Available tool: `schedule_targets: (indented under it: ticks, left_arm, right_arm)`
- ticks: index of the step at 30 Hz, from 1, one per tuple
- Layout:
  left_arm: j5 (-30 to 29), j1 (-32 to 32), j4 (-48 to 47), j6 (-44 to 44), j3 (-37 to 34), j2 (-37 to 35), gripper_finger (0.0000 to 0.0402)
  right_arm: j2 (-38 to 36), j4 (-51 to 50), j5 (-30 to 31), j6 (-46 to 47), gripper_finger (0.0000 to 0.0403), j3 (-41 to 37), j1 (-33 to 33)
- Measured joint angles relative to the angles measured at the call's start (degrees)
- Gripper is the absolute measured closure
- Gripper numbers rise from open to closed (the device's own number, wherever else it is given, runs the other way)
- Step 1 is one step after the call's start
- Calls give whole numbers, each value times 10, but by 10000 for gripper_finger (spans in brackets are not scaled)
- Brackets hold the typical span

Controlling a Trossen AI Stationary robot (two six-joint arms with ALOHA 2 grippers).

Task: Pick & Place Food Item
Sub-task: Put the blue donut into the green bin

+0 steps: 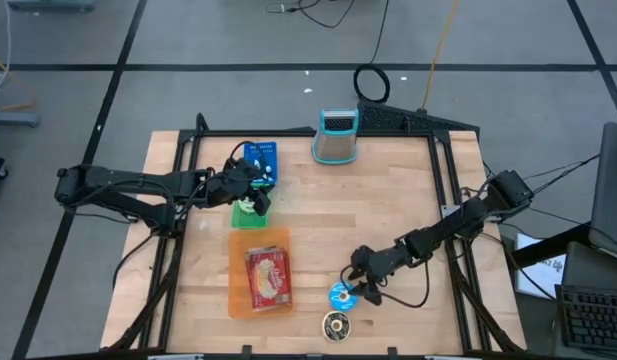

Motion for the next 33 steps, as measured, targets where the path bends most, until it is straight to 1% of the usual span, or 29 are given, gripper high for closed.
schedule_targets:
  ticks: [2, 8, 12, 17, 20, 23, 27, 33]
  left_arm:
    - [0, 0, 0, -1, 0, 0, 156]
    - [0, 0, 0, -1, 0, 0, 156]
    - [0, 0, 0, -1, 0, 0, 156]
    - [0, 0, 0, 0, 0, 0, 156]
    - [0, 0, -1, 0, 0, 0, 156]
    - [0, 0, -1, 0, 0, 0, 156]
    - [2, 0, -1, -1, 0, 0, 156]
    - [12, 0, -1, -12, 0, 0, 156]
  right_arm:
    - [0, 14, 0, 0, 181, 0, 0]
    - [0, 11, 3, -5, 181, 0, 0]
    - [3, 12, 20, -18, 181, 0, 2]
    - [46, 37, 18, -16, 181, 1, 9]
    - [77, 45, 10, -17, 181, 16, 10]
    - [81, 46, 3, -18, 185, 20, 8]
    - [67, 34, 1, -44, 210, 17, 5]
    - [28, 17, 0, -94, 276, 16, 0]
